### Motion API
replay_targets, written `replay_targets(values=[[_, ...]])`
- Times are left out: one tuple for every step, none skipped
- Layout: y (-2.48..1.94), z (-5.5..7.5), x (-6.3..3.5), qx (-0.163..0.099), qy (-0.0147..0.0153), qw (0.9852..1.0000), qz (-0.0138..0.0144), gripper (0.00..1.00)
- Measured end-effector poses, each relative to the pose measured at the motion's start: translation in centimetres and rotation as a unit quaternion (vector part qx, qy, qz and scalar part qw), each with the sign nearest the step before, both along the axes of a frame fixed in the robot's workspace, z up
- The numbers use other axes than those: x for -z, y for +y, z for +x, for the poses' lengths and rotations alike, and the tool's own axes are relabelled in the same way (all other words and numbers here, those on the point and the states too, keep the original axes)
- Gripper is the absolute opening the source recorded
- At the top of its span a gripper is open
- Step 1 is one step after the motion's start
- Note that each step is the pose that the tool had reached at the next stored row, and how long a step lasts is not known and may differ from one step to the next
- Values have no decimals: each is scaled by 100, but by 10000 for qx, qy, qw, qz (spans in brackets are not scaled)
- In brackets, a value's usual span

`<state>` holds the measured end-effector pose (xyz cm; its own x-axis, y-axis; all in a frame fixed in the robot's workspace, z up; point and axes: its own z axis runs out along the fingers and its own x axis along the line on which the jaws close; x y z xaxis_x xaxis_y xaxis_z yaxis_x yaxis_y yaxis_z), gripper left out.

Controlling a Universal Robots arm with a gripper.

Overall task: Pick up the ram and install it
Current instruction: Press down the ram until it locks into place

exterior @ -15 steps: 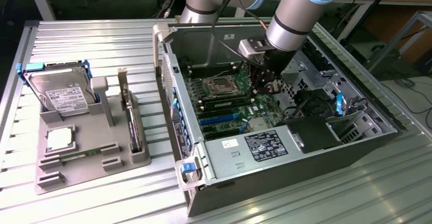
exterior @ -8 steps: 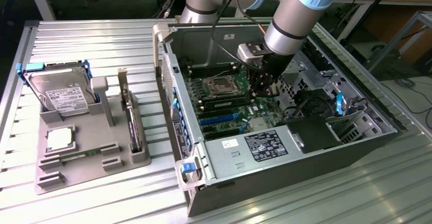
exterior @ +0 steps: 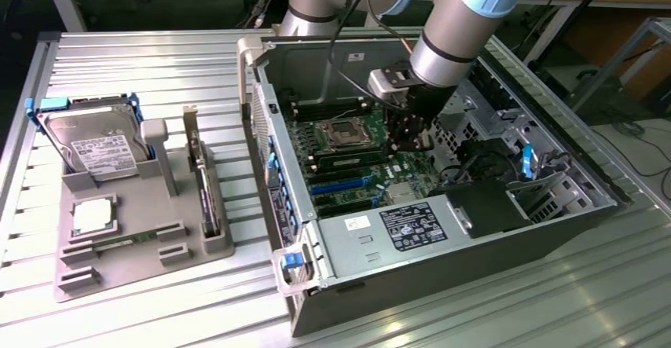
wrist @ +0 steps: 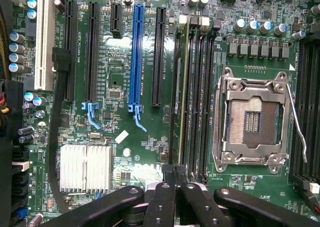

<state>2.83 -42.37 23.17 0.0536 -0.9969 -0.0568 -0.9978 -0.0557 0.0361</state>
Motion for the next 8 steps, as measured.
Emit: replay_targets(values=[[-1, 0, -80, 0, 1, 10000, -5, 10], [-1, 0, -154, 1, 1, 10000, -9, 10], [-2, -2, -183, 1, 1, 10000, -11, 10], [-2, -13, -195, 2, -1, 10000, -12, 10], [-1, -30, -201, 2, -9, 10000, -12, 10], [-2, -73, -205, 2, -23, 10000, -15, 10], [-2, -118, -208, 2, -26, 10000, -19, 10], [-2, -192, -211, 2, -30, 10000, -25, 10]])
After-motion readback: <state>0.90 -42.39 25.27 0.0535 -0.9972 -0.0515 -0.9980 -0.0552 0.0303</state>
